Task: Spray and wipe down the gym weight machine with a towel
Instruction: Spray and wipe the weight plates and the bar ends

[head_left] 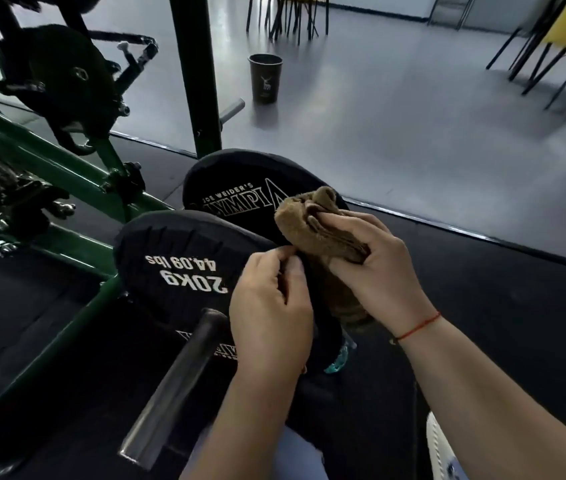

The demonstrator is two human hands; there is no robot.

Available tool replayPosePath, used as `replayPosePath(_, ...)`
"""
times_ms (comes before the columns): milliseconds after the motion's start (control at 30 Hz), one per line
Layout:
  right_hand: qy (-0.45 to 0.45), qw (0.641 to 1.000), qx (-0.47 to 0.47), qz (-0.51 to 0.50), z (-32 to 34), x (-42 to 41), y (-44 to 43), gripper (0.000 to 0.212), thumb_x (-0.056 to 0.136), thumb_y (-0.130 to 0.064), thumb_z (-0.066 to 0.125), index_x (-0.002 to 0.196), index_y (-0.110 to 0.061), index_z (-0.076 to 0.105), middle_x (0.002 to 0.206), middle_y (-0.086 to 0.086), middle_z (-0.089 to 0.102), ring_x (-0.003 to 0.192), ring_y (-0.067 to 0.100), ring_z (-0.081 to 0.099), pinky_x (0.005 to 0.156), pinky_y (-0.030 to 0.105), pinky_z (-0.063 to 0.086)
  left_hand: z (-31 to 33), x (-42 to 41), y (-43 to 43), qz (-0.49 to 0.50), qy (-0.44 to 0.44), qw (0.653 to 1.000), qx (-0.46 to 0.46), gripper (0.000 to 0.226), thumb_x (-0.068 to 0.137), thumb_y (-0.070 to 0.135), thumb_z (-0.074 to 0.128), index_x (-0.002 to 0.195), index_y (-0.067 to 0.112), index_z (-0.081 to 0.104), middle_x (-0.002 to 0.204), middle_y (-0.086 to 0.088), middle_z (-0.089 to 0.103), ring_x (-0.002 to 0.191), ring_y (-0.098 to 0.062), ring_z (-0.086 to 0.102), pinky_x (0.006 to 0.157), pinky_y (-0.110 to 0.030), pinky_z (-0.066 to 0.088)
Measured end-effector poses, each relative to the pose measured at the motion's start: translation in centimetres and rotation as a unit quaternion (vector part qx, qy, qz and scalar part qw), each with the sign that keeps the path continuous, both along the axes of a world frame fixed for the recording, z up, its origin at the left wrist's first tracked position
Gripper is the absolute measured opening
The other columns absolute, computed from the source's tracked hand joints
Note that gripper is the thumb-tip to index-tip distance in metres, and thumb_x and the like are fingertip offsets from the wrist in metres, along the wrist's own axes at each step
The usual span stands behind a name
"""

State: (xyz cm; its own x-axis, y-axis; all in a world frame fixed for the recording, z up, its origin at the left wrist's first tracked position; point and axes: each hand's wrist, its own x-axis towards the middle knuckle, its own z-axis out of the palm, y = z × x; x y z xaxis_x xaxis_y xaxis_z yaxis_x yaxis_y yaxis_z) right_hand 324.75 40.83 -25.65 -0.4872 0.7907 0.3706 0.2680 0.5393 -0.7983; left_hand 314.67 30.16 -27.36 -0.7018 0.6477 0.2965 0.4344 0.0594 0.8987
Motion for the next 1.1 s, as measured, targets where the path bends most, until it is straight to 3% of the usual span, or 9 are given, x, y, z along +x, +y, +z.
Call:
replayPosePath(167,0.030,0.994,-0.086,0.064,3.3,0.6,-1.3,0.059,0.085,-0.002,0.074,0.138,-0.023,0.057,0.132,-0.005,0.063,0.121,0.005,0.060,0.098,0.019,0.049,1.9,2.9,0.3,-0.115,-0.173,0.977,0.050,0.037,0.099,0.054,0.039,0.128,0.042,0.059,0.118,0.014,0.058,0.109,0.003,0.059,0.092,-0.024,0.050)
replayPosePath(300,0.158,0.934,-0.289,0.137,5.8,3.0,-1.3,0.065,0.087,0.001,0.052,0.145,-0.025,0.038,0.129,0.001,0.069,0.118,0.016,0.066,0.087,0.027,0.056,2.7,4.2,0.9,-0.126,-0.216,0.964,0.088,0.047,0.092,0.061,0.051,0.133,0.039,0.053,0.126,0.008,0.057,0.115,-0.003,0.060,0.093,-0.027,0.051)
replayPosePath(433,0.123,0.942,-0.272,0.151,6.6,6.0,-0.4,0.062,0.086,-0.012,0.046,0.134,-0.050,0.048,0.131,-0.001,0.068,0.125,0.014,0.061,0.107,0.046,0.042,3.1,6.0,2.3,-0.098,-0.257,0.956,0.103,0.060,0.077,0.047,0.084,0.125,0.038,0.048,0.112,0.021,0.066,0.106,0.004,0.065,0.080,-0.013,0.053)
replayPosePath(567,0.132,0.924,-0.319,0.166,5.8,7.9,1.3,0.091,0.082,-0.013,0.048,0.159,-0.033,0.005,0.124,0.002,0.071,0.119,0.022,0.066,0.094,0.038,0.049,2.7,6.8,4.0,-0.023,-0.246,0.966,0.074,0.056,0.075,0.026,0.088,0.119,0.033,0.054,0.099,0.024,0.068,0.091,0.012,0.064,0.067,-0.004,0.048)
replayPosePath(700,0.122,0.910,-0.357,0.172,4.5,8.7,2.9,0.075,0.093,0.005,0.049,0.154,-0.031,0.026,0.126,0.005,0.070,0.106,0.031,0.072,0.081,0.041,0.060,1.2,6.1,3.9,0.028,-0.228,0.973,0.038,0.038,0.082,0.022,0.082,0.113,0.027,0.061,0.098,0.011,0.071,0.084,0.008,0.066,0.063,-0.006,0.048)
replayPosePath(800,0.006,0.962,-0.260,0.087,1.5,8.8,5.3,0.054,0.096,0.009,0.044,0.137,-0.025,0.055,0.116,0.001,0.071,0.085,0.019,0.076,0.069,0.029,0.059,0.5,6.2,2.8,0.065,-0.208,0.976,0.013,0.039,0.084,0.025,0.080,0.117,0.028,0.059,0.100,0.013,0.069,0.085,0.010,0.065,0.066,-0.008,0.048)
replayPosePath(900,-0.139,0.971,-0.187,0.055,-4.3,8.5,8.7,0.040,0.094,0.002,0.051,0.117,-0.027,0.065,0.109,0.000,0.072,0.081,0.012,0.074,0.068,0.030,0.055,0.5,6.2,1.7,0.100,-0.183,0.978,-0.001,0.040,0.085,0.028,0.079,0.119,0.031,0.057,0.102,0.017,0.068,0.087,0.012,0.064,0.068,-0.009,0.047)
replayPosePath(967,-0.290,0.939,-0.157,0.096,-8.8,8.1,10.8,0.041,0.091,-0.002,0.053,0.121,-0.026,0.066,0.114,0.004,0.072,0.096,0.021,0.071,0.082,0.034,0.056,0.5,6.4,1.1,0.111,-0.167,0.980,-0.013,0.039,0.085,0.028,0.079,0.116,0.037,0.056,0.101,0.019,0.067,0.087,0.015,0.063,0.068,-0.008,0.047)
replayPosePath(1100,-0.578,0.784,-0.083,0.209,-16.6,6.8,12.3,0.065,0.091,-0.002,0.049,0.150,-0.027,0.043,0.145,0.000,0.054,0.129,0.025,0.055,0.099,0.036,0.050,0.4,6.4,0.1,0.117,-0.132,0.983,-0.047,0.038,0.085,0.030,0.079,0.110,0.042,0.053,0.098,0.024,0.065,0.085,0.022,0.059,0.064,-0.001,0.046)
